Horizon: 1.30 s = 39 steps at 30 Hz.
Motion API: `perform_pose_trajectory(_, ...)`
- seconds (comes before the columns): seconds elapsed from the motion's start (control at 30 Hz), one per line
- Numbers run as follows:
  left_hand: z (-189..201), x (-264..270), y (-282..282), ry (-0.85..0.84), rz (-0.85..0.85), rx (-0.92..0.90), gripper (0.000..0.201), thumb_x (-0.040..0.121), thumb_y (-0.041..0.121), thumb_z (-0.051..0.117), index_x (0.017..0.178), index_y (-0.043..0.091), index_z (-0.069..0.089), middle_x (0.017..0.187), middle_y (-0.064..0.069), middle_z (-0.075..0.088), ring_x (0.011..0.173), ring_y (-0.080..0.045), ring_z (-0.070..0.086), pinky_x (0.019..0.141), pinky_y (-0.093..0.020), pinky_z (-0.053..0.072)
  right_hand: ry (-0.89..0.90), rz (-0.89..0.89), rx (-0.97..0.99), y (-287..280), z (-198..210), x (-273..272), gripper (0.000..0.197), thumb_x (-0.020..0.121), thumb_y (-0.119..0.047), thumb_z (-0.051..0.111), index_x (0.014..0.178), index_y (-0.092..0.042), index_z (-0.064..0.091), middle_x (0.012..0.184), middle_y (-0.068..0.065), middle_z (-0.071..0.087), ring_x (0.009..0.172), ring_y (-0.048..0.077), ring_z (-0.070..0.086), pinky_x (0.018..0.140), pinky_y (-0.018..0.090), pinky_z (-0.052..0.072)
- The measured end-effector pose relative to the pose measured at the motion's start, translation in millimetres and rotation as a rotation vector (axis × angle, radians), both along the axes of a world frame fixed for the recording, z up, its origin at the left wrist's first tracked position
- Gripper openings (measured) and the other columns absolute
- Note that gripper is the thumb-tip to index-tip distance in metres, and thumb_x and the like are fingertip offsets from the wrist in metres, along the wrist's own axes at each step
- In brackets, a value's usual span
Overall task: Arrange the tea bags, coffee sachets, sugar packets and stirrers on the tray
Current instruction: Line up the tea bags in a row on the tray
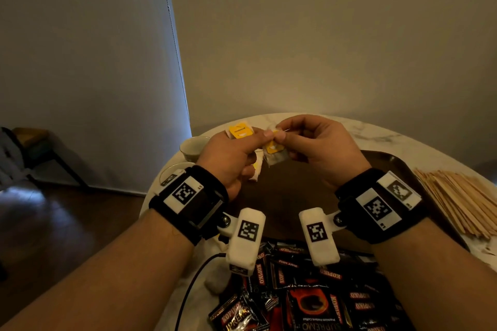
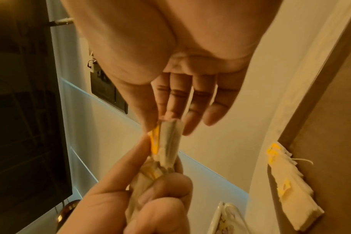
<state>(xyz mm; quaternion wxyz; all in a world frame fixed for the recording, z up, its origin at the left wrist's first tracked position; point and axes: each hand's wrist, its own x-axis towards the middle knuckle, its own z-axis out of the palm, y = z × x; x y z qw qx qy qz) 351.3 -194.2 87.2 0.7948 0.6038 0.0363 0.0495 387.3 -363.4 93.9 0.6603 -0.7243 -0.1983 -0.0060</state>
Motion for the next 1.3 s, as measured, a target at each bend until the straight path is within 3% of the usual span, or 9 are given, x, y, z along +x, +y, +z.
perform_pose_trajectory(0.1,2,0,7,-0.034,0.055,-0.082,0.009,0.096,0.016,0.069,0.088,0.012,0.068,0.073,-0.004,0.052,0.050,-0.008,0.030,0.039,-0.017,0.023,0.045,0.029,-0.120,-1,3,-2,0.015,0.085,-0.025,0.080,0.099,-0.019,0.077,0.093,0.004,0.078,0.089,0.024,0.073,0.086,0.043,0.058)
perform_pose_trajectory(0.2,3,-2,12,-0.044,0.054,-0.164,0.009,0.097,0.019,0.069,0.091,0.013,0.069,0.075,-0.004,0.049,0.050,-0.007,0.033,0.037,-0.015,0.027,0.027,-0.015,-0.186,1,10,-4,0.014,0.084,-0.029,0.080,0.095,-0.019,0.079,0.089,0.001,0.078,0.088,0.019,0.073,0.085,0.041,0.059)
perform_pose_trajectory(0.33,3,-5,17,-0.044,0.062,-0.187,0.010,0.098,0.019,0.069,0.089,0.013,0.070,0.068,-0.001,0.053,0.051,-0.008,0.036,0.037,-0.015,0.030,0.045,0.036,-0.112,11,18,-6,0.016,0.087,-0.017,0.079,0.103,-0.016,0.076,0.098,0.005,0.078,0.089,0.019,0.074,0.079,0.033,0.059)
perform_pose_trajectory(0.47,7,-6,25,-0.071,0.091,-0.067,0.013,0.098,0.018,0.068,0.086,0.014,0.069,0.064,-0.001,0.055,0.050,-0.008,0.038,0.038,-0.016,0.030,0.029,0.036,-0.223,23,21,-3,0.012,0.087,-0.013,0.079,0.098,-0.014,0.076,0.097,0.009,0.077,0.089,0.022,0.073,0.082,0.036,0.062)
perform_pose_trajectory(0.67,11,-3,39,-0.005,0.169,0.051,0.010,0.097,0.024,0.071,0.092,0.016,0.071,0.064,0.006,0.057,0.053,-0.007,0.043,0.043,-0.018,0.035,0.311,0.066,-0.111,40,22,8,0.006,0.088,0.000,0.073,0.092,-0.004,0.072,0.080,0.010,0.075,0.071,0.016,0.072,0.069,0.028,0.061)
perform_pose_trajectory(0.8,14,0,48,0.040,0.242,0.032,0.011,0.097,0.025,0.070,0.090,0.017,0.067,0.085,-0.002,0.063,0.056,-0.008,0.044,0.045,-0.018,0.036,0.483,-0.028,-0.116,49,-1,18,0.012,0.088,0.003,0.070,0.100,0.003,0.070,0.076,0.012,0.073,0.062,0.017,0.072,0.068,0.033,0.063)
perform_pose_trajectory(0.93,14,0,54,0.074,0.246,-0.004,0.012,0.096,0.026,0.071,0.091,0.017,0.065,0.089,-0.003,0.064,0.055,-0.007,0.044,0.046,-0.019,0.035,0.668,-0.118,-0.242,53,-29,26,0.010,0.090,-0.001,0.070,0.099,0.002,0.072,0.082,0.016,0.078,0.076,0.024,0.074,0.080,0.037,0.063)
perform_pose_trajectory(1.17,12,1,63,0.086,0.217,-0.018,0.012,0.096,0.025,0.071,0.093,0.016,0.063,0.089,-0.004,0.062,0.054,-0.008,0.043,0.044,-0.018,0.034,0.731,-0.096,-0.370,61,-44,36,0.008,0.093,-0.007,0.071,0.096,-0.001,0.075,0.084,0.014,0.076,0.077,0.021,0.072,0.069,0.031,0.059)
perform_pose_trajectory(1.3,11,3,63,0.084,0.213,-0.007,0.012,0.097,0.024,0.070,0.093,0.016,0.062,0.084,-0.002,0.062,0.053,-0.007,0.043,0.043,-0.018,0.033,0.748,-0.090,-0.428,63,-45,40,0.010,0.096,-0.008,0.068,0.088,-0.009,0.074,0.092,0.012,0.075,0.091,0.022,0.072,0.091,0.036,0.059)
